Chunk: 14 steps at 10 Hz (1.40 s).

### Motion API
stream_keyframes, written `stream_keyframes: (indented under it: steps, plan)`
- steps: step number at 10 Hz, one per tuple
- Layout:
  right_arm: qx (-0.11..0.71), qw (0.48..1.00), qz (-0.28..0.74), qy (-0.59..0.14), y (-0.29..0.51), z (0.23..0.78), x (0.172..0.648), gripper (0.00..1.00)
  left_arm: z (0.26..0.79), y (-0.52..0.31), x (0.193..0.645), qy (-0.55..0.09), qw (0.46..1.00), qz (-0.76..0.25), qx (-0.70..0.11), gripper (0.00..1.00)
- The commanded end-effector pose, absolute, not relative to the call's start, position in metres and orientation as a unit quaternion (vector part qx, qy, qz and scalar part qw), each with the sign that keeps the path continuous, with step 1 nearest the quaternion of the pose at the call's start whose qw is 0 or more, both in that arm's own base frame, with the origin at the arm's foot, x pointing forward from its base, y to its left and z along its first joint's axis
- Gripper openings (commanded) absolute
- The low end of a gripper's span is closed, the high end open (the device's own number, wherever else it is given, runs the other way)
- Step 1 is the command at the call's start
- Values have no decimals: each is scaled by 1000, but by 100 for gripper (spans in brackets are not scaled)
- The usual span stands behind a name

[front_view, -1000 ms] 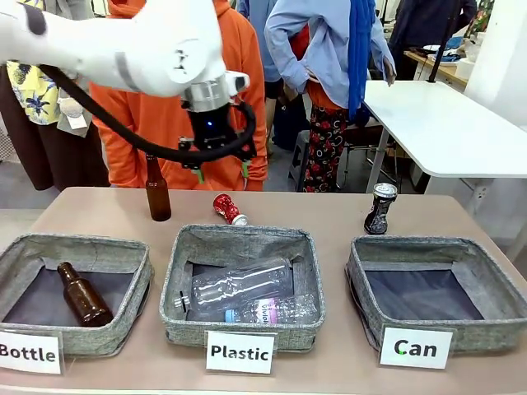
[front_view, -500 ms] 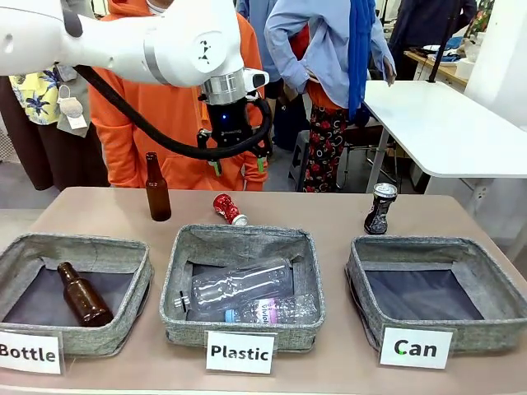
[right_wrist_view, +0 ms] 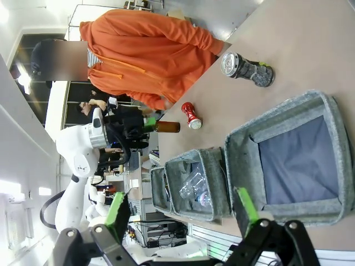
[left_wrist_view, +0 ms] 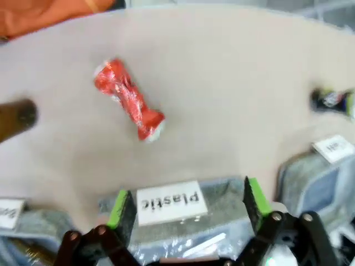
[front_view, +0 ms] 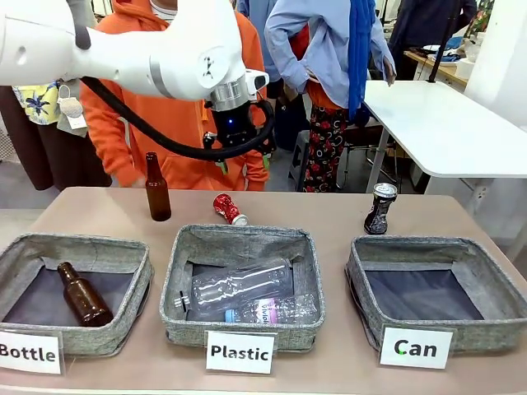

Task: Sort the can waste into the basket.
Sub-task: Pick up the can waste from the table and place it in the right Fabric basket.

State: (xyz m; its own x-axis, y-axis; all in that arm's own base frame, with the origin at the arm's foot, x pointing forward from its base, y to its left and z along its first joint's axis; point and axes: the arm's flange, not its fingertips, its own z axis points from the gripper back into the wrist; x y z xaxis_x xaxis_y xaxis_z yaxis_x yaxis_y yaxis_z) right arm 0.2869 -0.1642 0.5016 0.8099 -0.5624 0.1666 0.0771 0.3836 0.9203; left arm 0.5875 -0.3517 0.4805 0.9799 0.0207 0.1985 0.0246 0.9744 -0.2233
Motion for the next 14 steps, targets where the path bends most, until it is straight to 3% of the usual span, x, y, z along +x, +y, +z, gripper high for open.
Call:
stream_keyframes:
  steps: [1,2,3,5,7,9,11,13,14]
  plan:
    - [526,791,-191,-249,-163,500,288,100,453,-347,584,-160,979,63,-114,100]
    - [526,791,-191,-249,-163,500,288,100,445,-345,585,-164,979,79,-97,100]
    - [526,791,-191,-249,-163,500,288,100,455,-335,575,-123,986,22,-115,100]
    - [526,791,-191,-249,-163,500,288,100,523,-299,524,-22,962,-162,-219,100]
    - [526,791,-191,-249,-163,500,288,100,602,-260,456,-13,944,-229,-237,100]
    - [526,791,-191,-249,-163,500,288,100,654,-218,419,-5,946,-199,-258,100]
    - [526,791,-191,-249,-163,500,288,100,696,-151,394,-40,939,-114,-321,100]
    - [526,791,-191,-249,-163,500,288,100,711,-65,383,-94,909,51,-403,100]
    - [526,791,-191,-249,-163,500,288,100,705,-16,376,-135,891,151,-406,100]
